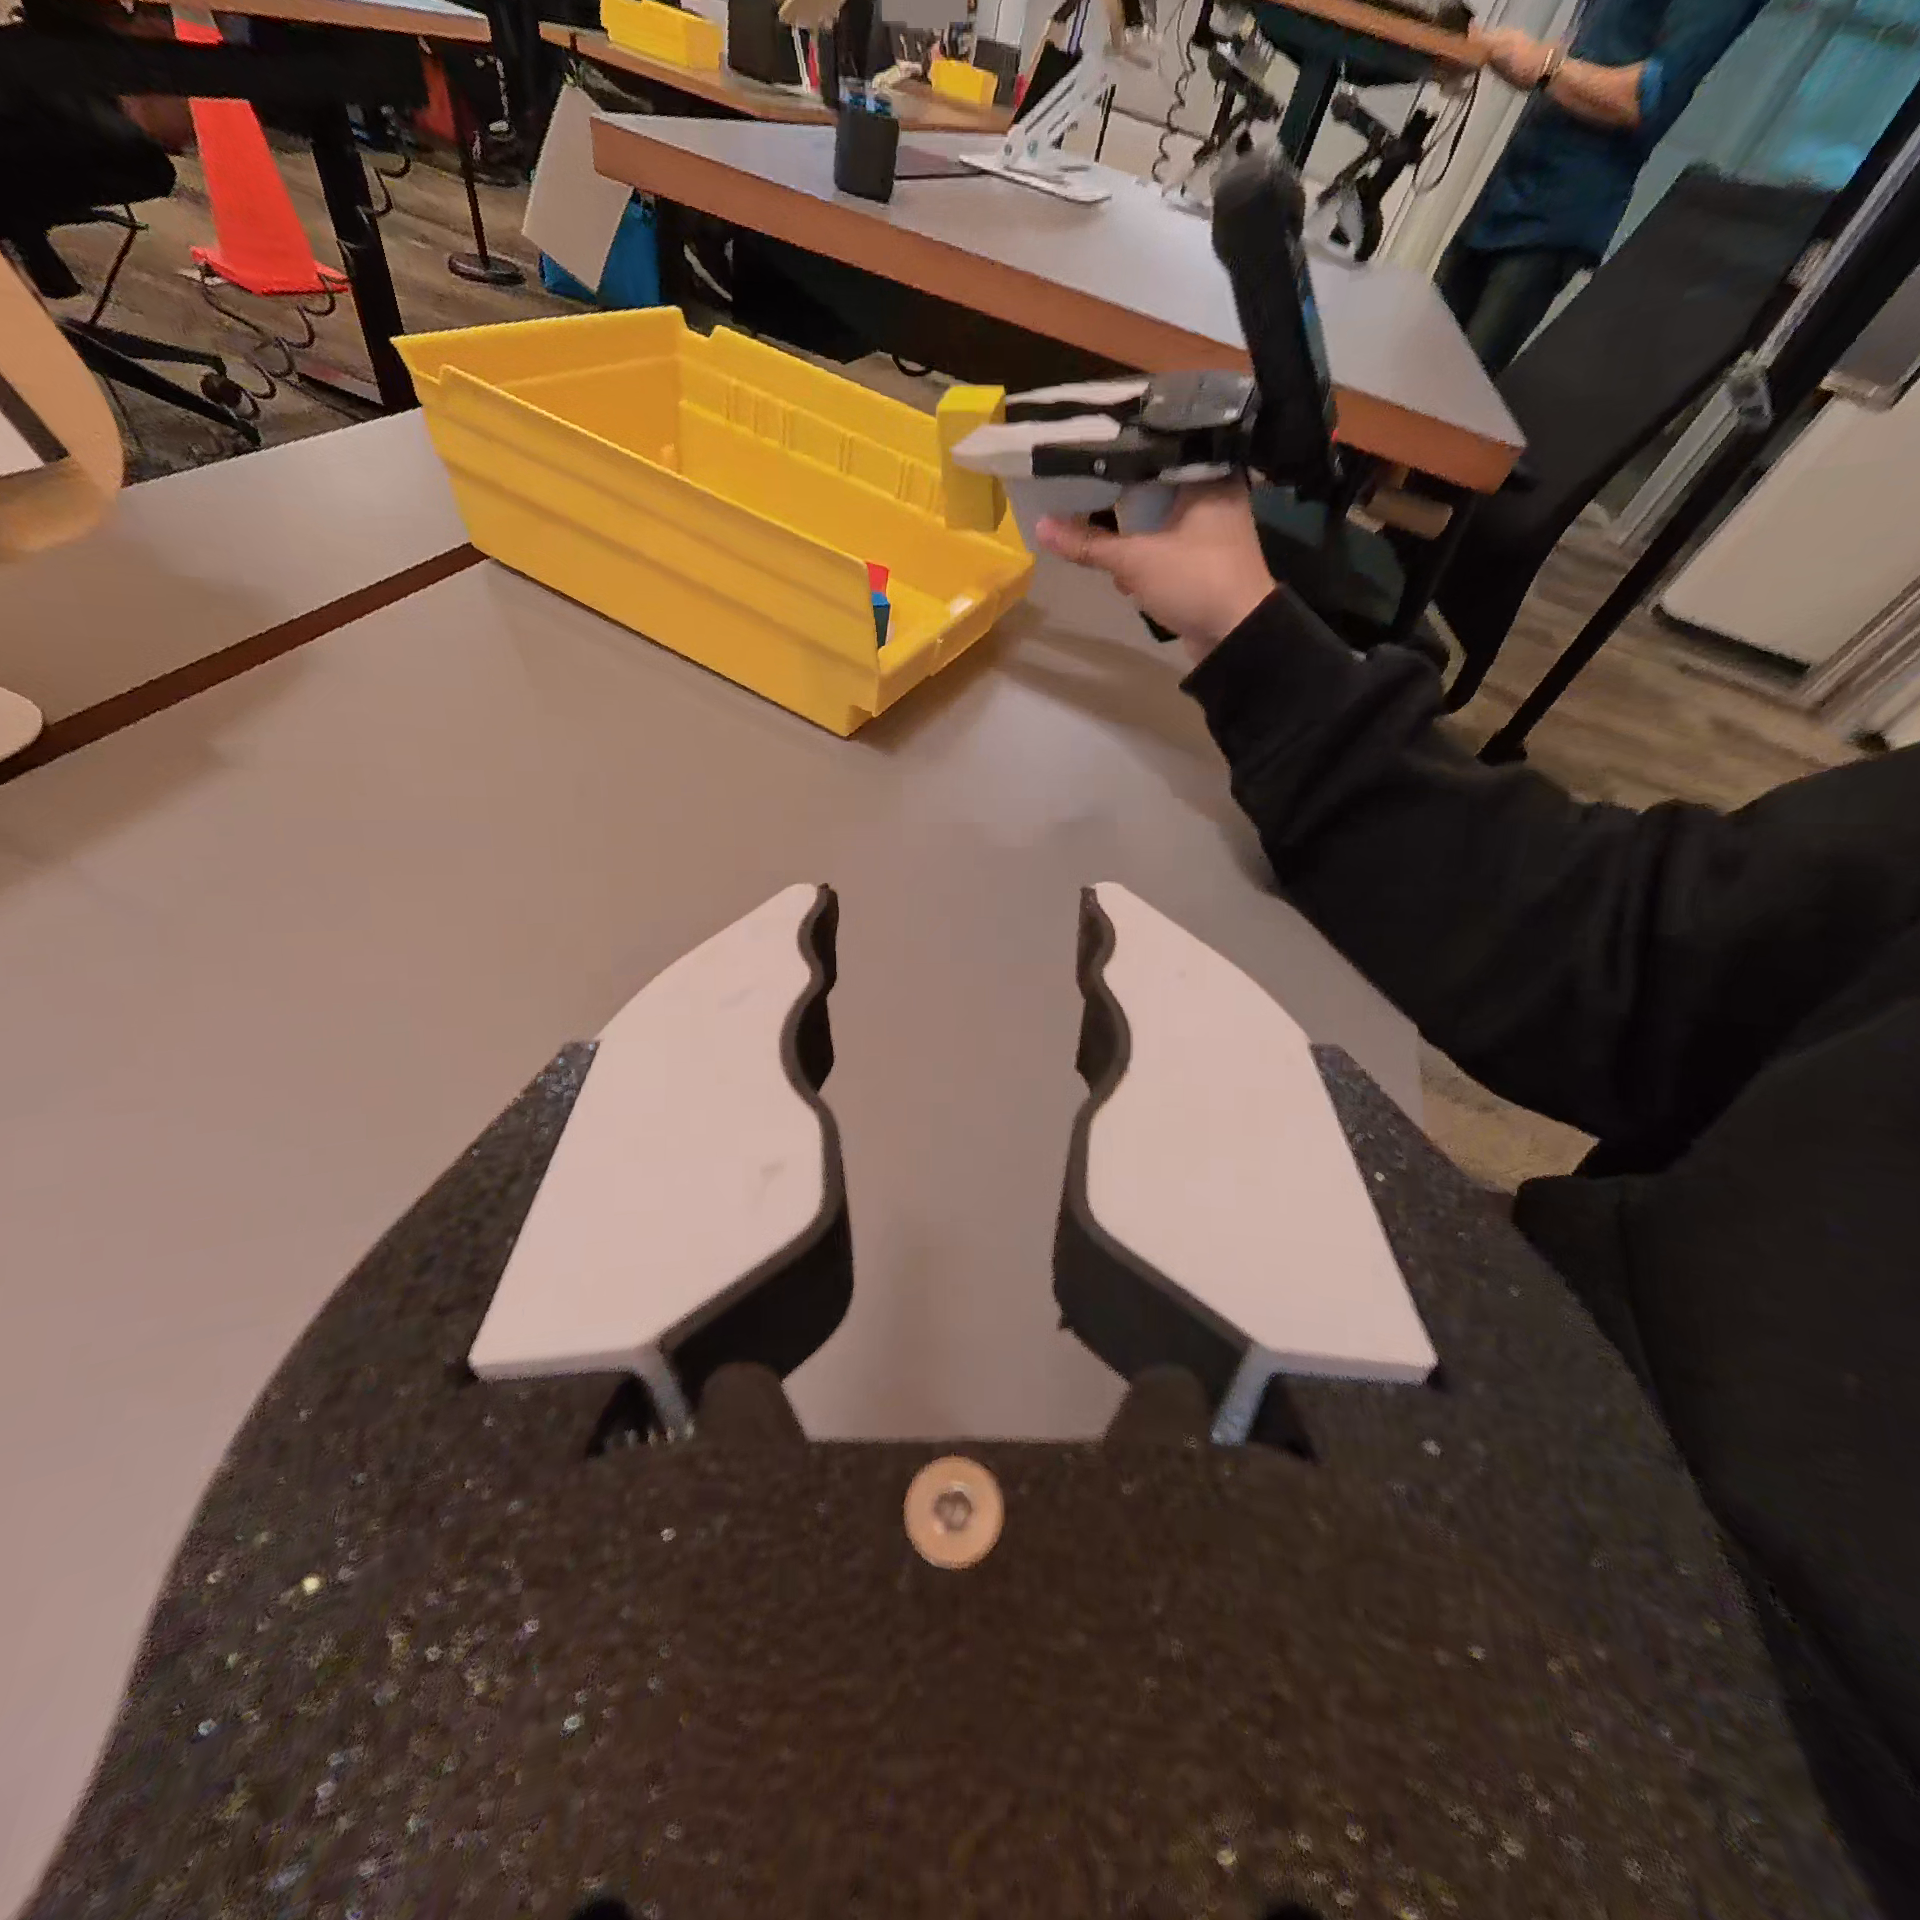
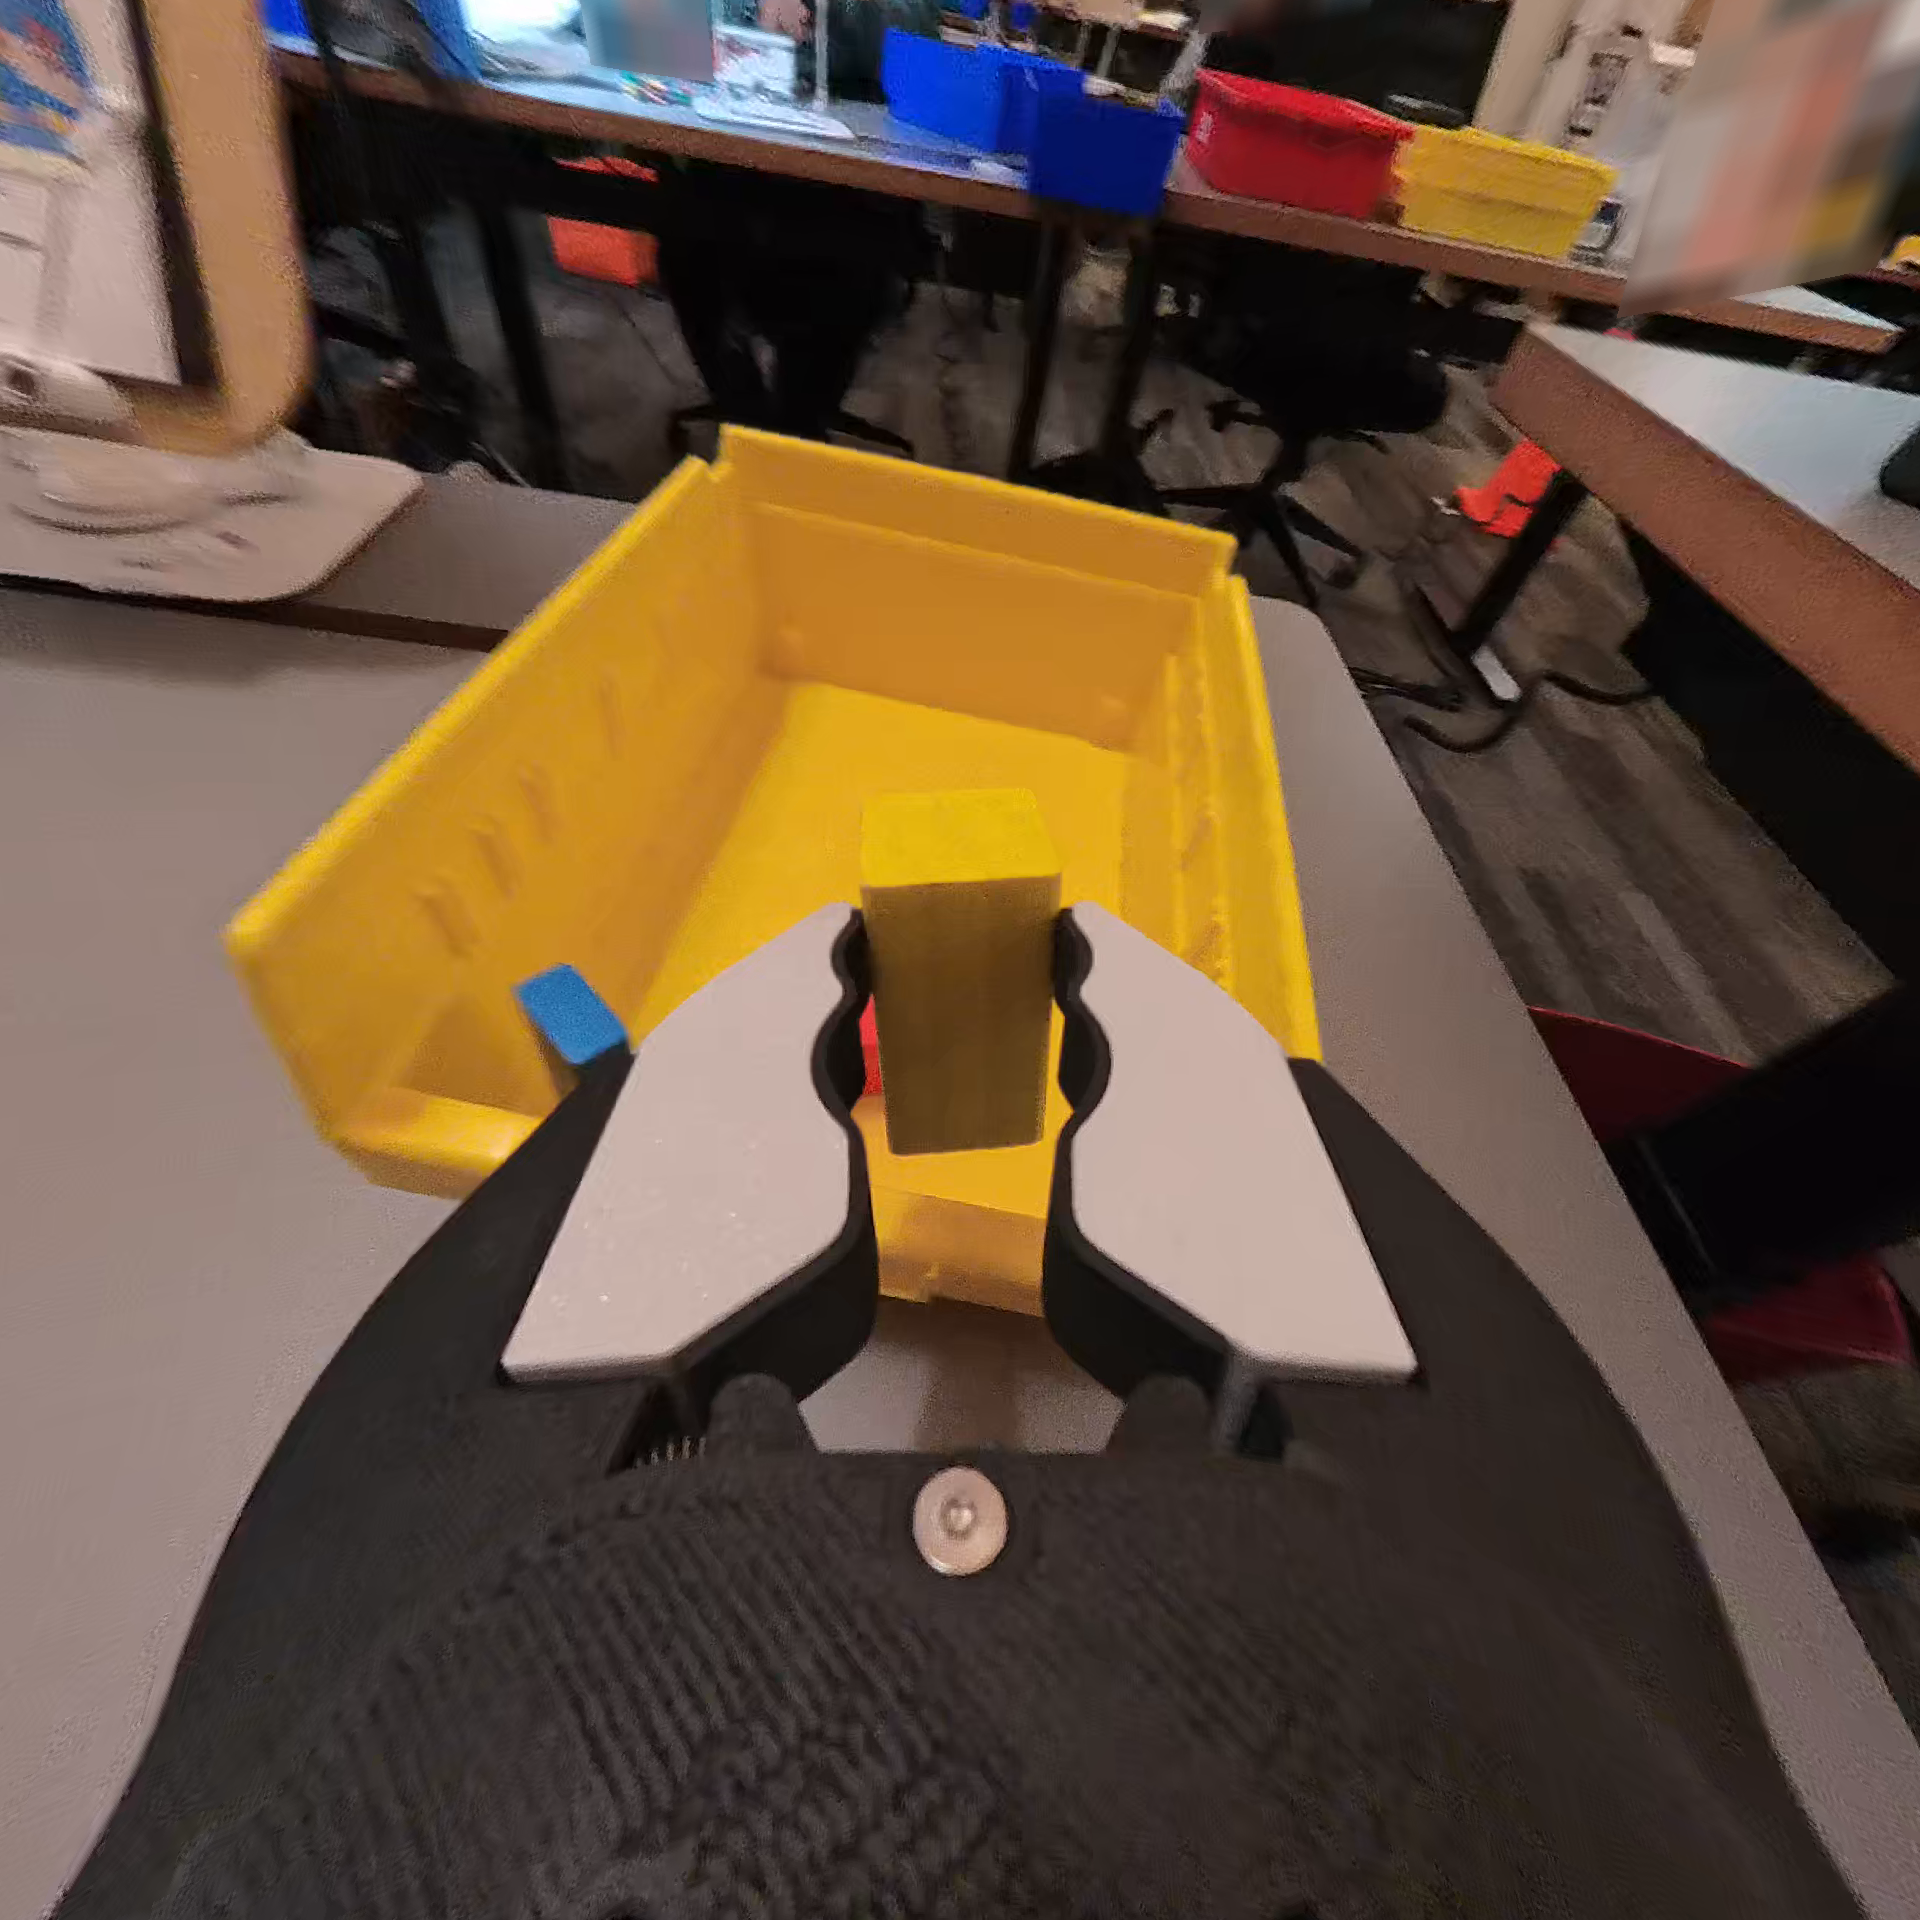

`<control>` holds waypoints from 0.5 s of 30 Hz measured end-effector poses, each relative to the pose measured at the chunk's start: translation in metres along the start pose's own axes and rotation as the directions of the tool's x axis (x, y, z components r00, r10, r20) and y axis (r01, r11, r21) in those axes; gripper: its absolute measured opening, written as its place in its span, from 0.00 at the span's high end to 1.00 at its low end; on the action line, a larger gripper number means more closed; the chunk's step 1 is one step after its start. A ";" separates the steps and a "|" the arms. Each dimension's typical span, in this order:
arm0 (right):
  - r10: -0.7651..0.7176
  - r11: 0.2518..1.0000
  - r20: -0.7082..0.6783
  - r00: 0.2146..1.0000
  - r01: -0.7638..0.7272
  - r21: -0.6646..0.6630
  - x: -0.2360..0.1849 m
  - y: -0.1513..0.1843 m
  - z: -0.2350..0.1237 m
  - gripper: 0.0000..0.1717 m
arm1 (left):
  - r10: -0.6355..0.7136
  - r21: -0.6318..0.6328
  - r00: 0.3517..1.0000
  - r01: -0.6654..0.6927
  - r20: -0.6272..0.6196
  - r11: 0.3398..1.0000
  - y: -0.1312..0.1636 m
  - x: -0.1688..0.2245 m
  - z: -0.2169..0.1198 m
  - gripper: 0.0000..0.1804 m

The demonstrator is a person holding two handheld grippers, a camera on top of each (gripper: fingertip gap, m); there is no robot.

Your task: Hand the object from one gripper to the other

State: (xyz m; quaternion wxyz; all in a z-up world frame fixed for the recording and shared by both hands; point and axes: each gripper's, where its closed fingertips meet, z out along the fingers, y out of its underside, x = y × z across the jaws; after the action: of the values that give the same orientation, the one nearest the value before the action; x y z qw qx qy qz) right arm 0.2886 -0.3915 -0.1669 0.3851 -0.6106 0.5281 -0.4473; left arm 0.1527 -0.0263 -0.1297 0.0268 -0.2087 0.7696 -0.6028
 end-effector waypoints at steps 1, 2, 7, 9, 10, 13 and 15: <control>0.000 1.000 -0.010 1.000 0.000 -0.005 0.003 0.006 0.003 0.80 | -0.018 0.010 1.000 0.018 -0.004 1.000 0.000 -0.002 -0.001 0.76; 0.005 1.000 -0.004 1.000 -0.005 -0.012 0.003 0.010 0.007 0.80 | -0.034 0.019 0.999 0.034 -0.007 0.999 0.000 -0.003 -0.002 0.76; -0.061 0.997 -0.035 0.998 0.059 -0.050 0.001 0.025 0.018 0.80 | -0.073 0.030 0.997 0.073 -0.008 0.997 0.005 -0.009 -0.008 0.77; -0.073 0.995 -0.048 0.996 0.069 -0.068 0.003 0.029 0.020 0.80 | -0.082 0.032 0.997 0.082 -0.002 0.996 0.008 -0.011 -0.010 0.77; -0.069 0.995 -0.050 0.996 0.065 -0.074 0.003 0.030 0.021 0.80 | -0.089 0.036 0.996 0.089 0.001 0.995 0.009 -0.013 -0.011 0.77; -0.024 0.998 -0.047 0.999 0.021 -0.062 0.004 0.031 0.023 0.74 | -0.122 0.065 0.992 0.120 0.035 0.991 0.008 -0.022 -0.020 0.76; 0.055 0.998 -0.064 0.996 -0.057 -0.028 0.008 0.026 0.021 0.58 | -0.151 0.092 0.983 0.142 0.106 0.986 0.004 -0.036 -0.034 0.74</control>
State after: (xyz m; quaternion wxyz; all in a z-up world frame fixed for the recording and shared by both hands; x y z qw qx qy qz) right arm 0.3009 -0.4033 -0.1967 0.3716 -0.5868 0.5635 -0.4473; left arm 0.1748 0.0185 -0.1320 0.0346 -0.2972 0.7236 -0.6220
